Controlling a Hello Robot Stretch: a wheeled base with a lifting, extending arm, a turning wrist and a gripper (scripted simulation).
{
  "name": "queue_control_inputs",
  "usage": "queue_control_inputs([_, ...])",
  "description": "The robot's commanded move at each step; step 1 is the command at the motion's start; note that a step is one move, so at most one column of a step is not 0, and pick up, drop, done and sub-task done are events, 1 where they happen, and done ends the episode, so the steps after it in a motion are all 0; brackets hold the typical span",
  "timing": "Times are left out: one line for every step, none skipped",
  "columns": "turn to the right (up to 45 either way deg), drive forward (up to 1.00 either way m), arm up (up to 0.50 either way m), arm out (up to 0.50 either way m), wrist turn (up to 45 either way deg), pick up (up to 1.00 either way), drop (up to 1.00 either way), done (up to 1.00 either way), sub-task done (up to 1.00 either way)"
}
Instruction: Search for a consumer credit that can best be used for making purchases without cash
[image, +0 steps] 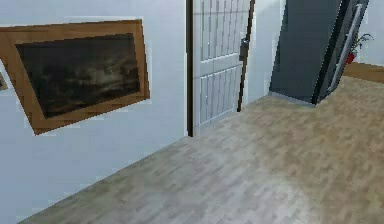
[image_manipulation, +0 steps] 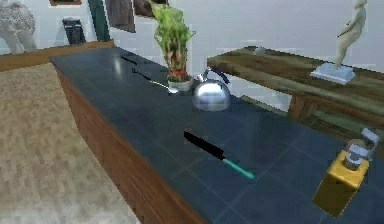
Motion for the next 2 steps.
queue_control_inputs([0.0,0.3,0.0,0.0,0.0,0.0,0.0,0.0,0.0])
queue_control_inputs([-45.0,0.0,0.0,0.0,0.0,0.0,0.0,0.0,0.0])
